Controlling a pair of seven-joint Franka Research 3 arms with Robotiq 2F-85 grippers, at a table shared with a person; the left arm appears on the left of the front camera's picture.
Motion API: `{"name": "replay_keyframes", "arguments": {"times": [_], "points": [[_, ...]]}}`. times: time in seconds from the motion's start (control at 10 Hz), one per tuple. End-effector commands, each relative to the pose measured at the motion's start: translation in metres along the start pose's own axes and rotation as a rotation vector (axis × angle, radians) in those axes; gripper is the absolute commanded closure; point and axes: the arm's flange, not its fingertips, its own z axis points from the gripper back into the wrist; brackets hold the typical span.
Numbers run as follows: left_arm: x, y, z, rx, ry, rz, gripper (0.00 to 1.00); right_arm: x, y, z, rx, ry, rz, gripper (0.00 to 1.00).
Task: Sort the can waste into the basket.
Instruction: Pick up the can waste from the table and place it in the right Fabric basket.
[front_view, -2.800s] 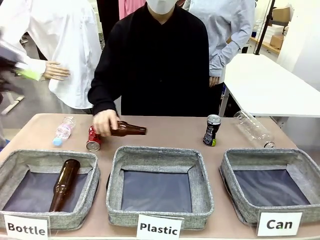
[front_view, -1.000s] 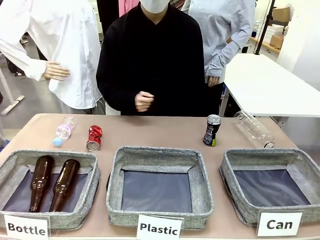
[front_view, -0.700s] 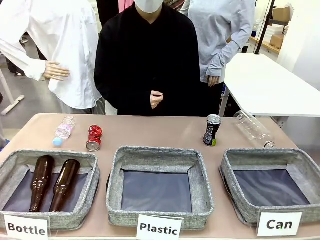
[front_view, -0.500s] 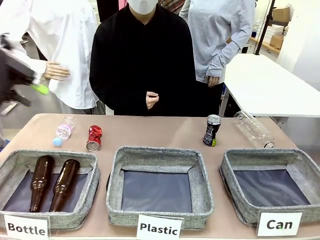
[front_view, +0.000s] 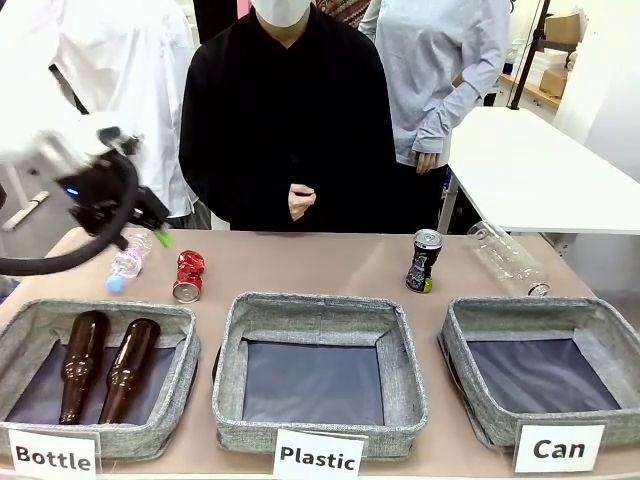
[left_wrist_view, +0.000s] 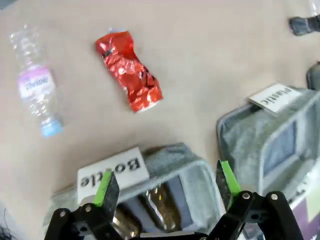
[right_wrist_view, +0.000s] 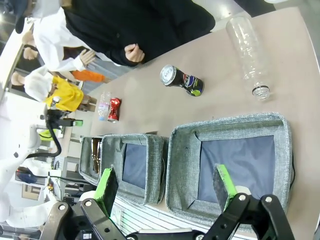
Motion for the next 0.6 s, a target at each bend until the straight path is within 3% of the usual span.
{"name": "replay_keyframes", "arguments": {"times": [0.0, 0.1, 0.3, 0.4, 0.5], "points": [[0.004, -0.002, 0.035, -0.14, 0.035, 0.025, 0.0, 0.001, -0.002, 0.001, 0.025, -0.011, 0.023, 0.0], [0.0, 0.0, 0.0, 0.0, 0.0, 0.0, 0.0, 0.001, -0.002, 0.001, 0.025, -0.011, 0.023, 0.0], [0.006, -0.012, -0.003, -0.025, 0.014, 0.0, 0.0, 0.001, -0.002, 0.001, 0.025, -0.011, 0.023, 0.0], [-0.007, -0.017, 0.002, 0.011, -0.075, -0.002, 0.0, 0.001, -0.002, 0.001, 0.025, -0.011, 0.023, 0.0], [0.005, -0.019, -0.01, 0.037, -0.085, 0.031, 0.0, 0.001, -0.002, 0.001, 0.025, -0.011, 0.023, 0.0]]}}
